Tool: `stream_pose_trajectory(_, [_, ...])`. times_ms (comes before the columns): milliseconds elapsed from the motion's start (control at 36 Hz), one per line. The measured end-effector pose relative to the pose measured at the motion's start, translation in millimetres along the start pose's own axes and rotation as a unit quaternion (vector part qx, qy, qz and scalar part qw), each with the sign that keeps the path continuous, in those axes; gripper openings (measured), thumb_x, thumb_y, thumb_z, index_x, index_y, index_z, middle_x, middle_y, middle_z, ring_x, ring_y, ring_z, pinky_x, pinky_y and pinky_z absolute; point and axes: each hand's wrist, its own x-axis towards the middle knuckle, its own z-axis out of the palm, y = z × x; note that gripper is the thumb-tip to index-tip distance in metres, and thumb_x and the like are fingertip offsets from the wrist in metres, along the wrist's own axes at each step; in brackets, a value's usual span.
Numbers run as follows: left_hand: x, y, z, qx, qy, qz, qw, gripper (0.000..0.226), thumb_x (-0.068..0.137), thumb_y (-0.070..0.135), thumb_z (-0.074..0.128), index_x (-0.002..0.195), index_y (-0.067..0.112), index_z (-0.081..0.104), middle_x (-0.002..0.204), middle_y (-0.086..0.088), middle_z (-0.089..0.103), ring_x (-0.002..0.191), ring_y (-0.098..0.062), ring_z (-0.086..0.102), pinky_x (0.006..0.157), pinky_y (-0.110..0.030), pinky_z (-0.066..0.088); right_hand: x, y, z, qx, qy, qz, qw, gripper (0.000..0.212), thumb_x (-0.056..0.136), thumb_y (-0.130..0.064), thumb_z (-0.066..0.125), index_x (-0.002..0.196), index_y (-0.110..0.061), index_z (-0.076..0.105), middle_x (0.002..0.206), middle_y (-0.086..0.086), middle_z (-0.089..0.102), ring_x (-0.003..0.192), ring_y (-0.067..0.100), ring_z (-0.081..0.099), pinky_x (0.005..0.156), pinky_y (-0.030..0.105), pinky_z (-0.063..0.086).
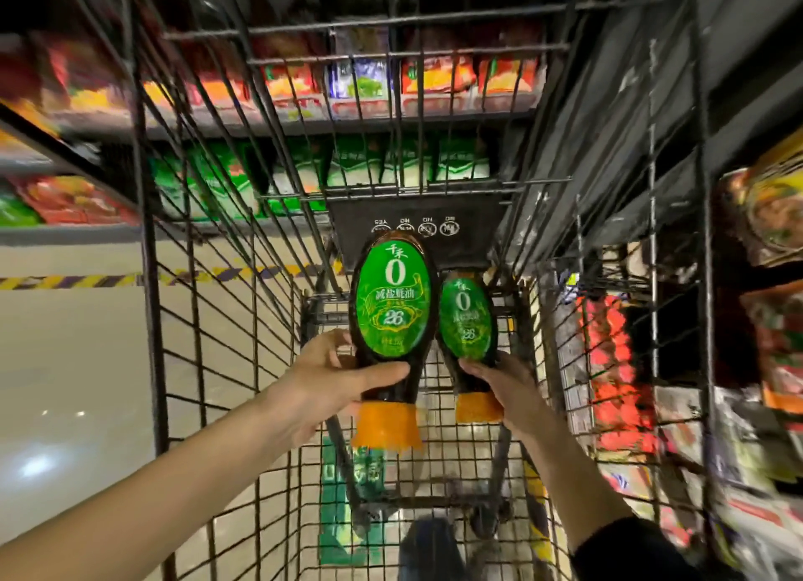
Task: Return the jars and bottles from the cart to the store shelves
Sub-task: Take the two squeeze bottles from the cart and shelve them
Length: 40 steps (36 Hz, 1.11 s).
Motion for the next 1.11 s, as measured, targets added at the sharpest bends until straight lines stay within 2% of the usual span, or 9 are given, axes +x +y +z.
stream_pose_trajectory(194, [-55, 12, 3, -0.025, 0.029, 0.072, 0.997, 0.038, 0.072, 0.009, 0.075, 0.075, 0.029, 0.043, 0.078, 0.008, 0.057, 0.068, -0.004, 0.055, 0.055, -0.019, 0.044, -75, -27, 8, 0.048, -0.032, -0.078, 0.995, 0.044, 0.062, -0.018, 0.083, 0.103, -0.018, 0.065, 0.102, 0.005, 0.072, 0.090, 0.019, 0.069, 0.087, 0.046, 0.054])
stream_pose_trajectory(333, [-106, 14, 7, -0.026, 0.043, 0.129, 0.990, 0.029, 0.071, 0.008, 0.075, 0.087, 0.023, 0.055, 0.084, -0.002, 0.065, 0.075, -0.015, 0.065, 0.054, -0.025, 0.053, -135, -49, 1, 0.068, -0.047, -0.135, 0.987, 0.081, 0.062, -0.026, 0.085, 0.132, -0.019, 0.045, 0.134, -0.005, 0.051, 0.121, 0.015, 0.052, 0.097, 0.042, 0.047])
stream_pose_trajectory(500, [-181, 15, 18, -0.043, 0.041, 0.191, 0.980, 0.056, 0.060, 0.015, 0.079, 0.109, 0.015, 0.052, 0.077, 0.002, 0.070, 0.071, -0.013, 0.070, 0.064, -0.031, 0.058, -220, -78, -14, 0.052, -0.108, -0.295, 0.948, 0.035, 0.075, -0.004, 0.072, 0.107, -0.015, 0.063, 0.101, -0.001, 0.073, 0.101, 0.019, 0.066, 0.087, 0.036, 0.052])
stream_pose_trajectory(583, [-221, 14, 25, -0.060, 0.045, 0.227, 0.971, 0.051, 0.068, 0.006, 0.077, 0.112, 0.014, 0.052, 0.053, -0.001, 0.063, 0.057, -0.002, 0.067, 0.057, -0.025, 0.057, -268, -87, -26, 0.082, -0.138, -0.335, 0.928, 0.073, 0.046, -0.033, 0.090, 0.109, -0.010, 0.061, 0.102, 0.001, 0.073, 0.101, 0.015, 0.066, 0.093, 0.032, 0.049])
stream_pose_trajectory(639, [-244, 13, 28, -0.060, 0.040, 0.244, 0.967, 0.067, 0.064, 0.010, 0.080, 0.123, 0.009, 0.049, 0.077, -0.013, 0.071, 0.072, -0.009, 0.070, 0.058, -0.026, 0.056, -299, -91, -34, 0.079, -0.138, -0.362, 0.918, 0.092, 0.029, -0.045, 0.092, 0.107, -0.009, 0.060, 0.099, 0.001, 0.074, 0.098, 0.014, 0.066, 0.091, 0.031, 0.051])
stream_pose_trajectory(695, [-266, 16, 32, -0.058, 0.029, 0.275, 0.959, 0.062, 0.069, 0.005, 0.077, 0.124, 0.009, 0.047, 0.094, -0.013, 0.074, 0.075, -0.013, 0.071, 0.053, -0.022, 0.054, -329, -93, -44, 0.079, -0.135, -0.387, 0.909, 0.089, 0.027, -0.041, 0.092, 0.104, -0.010, 0.061, 0.097, 0.000, 0.074, 0.095, 0.013, 0.067, 0.090, 0.031, 0.051])
stream_pose_trajectory(806, [-311, 24, 46, -0.048, 0.000, 0.333, 0.942, 0.044, 0.076, -0.004, 0.070, 0.110, 0.013, 0.049, 0.070, 0.005, 0.075, 0.061, 0.000, 0.068, 0.051, -0.020, 0.051, -389, -94, -61, 0.099, -0.142, -0.437, 0.883, 0.058, 0.054, -0.017, 0.086, 0.104, -0.007, 0.060, 0.090, 0.000, 0.075, 0.088, 0.015, 0.069, 0.076, 0.022, 0.056])
stream_pose_trajectory(917, [-348, 29, 57, -0.044, -0.027, 0.393, 0.918, 0.040, 0.075, -0.007, 0.070, 0.100, 0.019, 0.053, 0.065, 0.010, 0.073, 0.057, 0.004, 0.066, 0.044, -0.012, 0.046, -443, -89, -72, 0.116, -0.094, -0.490, 0.859, 0.091, 0.026, -0.039, 0.094, 0.103, -0.006, 0.060, 0.097, 0.005, 0.074, 0.088, 0.015, 0.069, 0.072, 0.022, 0.055])
stream_pose_trajectory(1111, [-398, 29, 67, -0.008, -0.124, 0.478, 0.869, 0.044, 0.075, -0.011, 0.067, 0.091, 0.026, 0.050, 0.088, 0.001, 0.073, 0.060, 0.006, 0.066, 0.047, -0.008, 0.045, -518, -55, -89, 0.154, 0.019, -0.557, 0.816, 0.094, 0.024, -0.040, 0.095, 0.105, -0.009, 0.059, 0.104, 0.009, 0.072, 0.096, 0.020, 0.068, 0.081, 0.028, 0.055])
